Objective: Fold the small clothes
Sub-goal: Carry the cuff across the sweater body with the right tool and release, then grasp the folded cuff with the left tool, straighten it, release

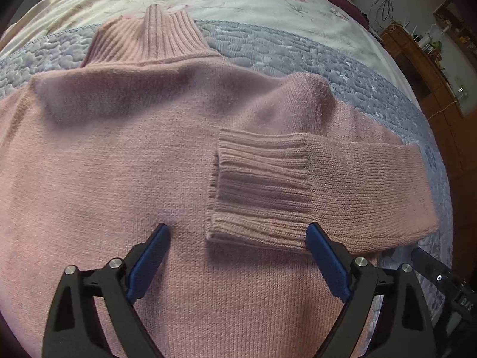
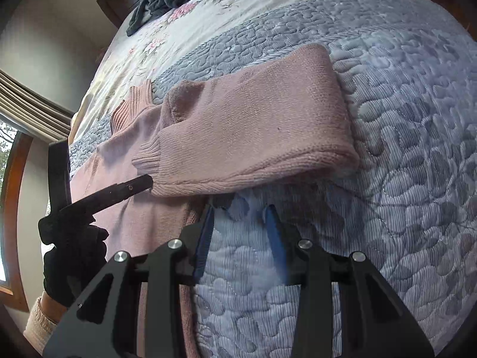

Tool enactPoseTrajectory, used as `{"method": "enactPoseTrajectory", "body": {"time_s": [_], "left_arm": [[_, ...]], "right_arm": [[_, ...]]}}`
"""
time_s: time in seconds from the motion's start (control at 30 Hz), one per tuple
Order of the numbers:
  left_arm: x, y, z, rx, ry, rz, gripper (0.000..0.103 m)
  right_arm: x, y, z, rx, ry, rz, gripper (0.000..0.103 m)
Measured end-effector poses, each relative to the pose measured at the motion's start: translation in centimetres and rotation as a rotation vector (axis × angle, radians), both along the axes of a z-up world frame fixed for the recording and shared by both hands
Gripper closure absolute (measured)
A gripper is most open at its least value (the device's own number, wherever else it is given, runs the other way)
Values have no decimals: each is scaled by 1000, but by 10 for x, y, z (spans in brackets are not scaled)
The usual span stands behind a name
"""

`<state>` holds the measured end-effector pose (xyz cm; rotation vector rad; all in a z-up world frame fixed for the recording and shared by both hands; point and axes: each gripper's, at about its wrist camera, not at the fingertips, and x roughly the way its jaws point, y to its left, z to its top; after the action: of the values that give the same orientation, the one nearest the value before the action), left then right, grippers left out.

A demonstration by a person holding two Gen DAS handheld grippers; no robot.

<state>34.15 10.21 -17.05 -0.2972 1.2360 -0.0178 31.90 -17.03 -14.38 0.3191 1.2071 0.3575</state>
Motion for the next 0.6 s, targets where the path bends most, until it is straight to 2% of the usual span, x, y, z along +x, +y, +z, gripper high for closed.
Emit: {"method": "enactPoseTrajectory", "body": {"time_s": [0.07, 0.1, 0.13, 0.17, 0.23, 0.37, 0.5, 0.6], "left_arm": [[3, -2, 3, 11, -16, 5, 53], [3, -2, 5, 8, -25, 12, 61], [3, 0, 8, 12, -34, 19, 77], [2, 2, 9, 7, -38, 19, 82], [0, 6, 14, -19, -48, 5, 87], [-14, 20, 40, -46, -134, -2, 90], [-27, 55, 65, -12, -201, 52, 90], [-33, 89, 75, 43, -221, 100, 90]], "right_arm": [[-3, -3, -1, -19, -11, 0, 66], [-5, -5, -1, -25, -13, -1, 66], [-5, -6, -1, -28, -15, -5, 66], [-6, -8, -1, -27, -16, -10, 66], [-6, -12, 2, -24, -20, -23, 66], [-5, -17, 9, -36, -33, -43, 66], [0, -22, 17, -21, -38, -71, 66], [5, -21, 21, -7, -38, -82, 66]]}}
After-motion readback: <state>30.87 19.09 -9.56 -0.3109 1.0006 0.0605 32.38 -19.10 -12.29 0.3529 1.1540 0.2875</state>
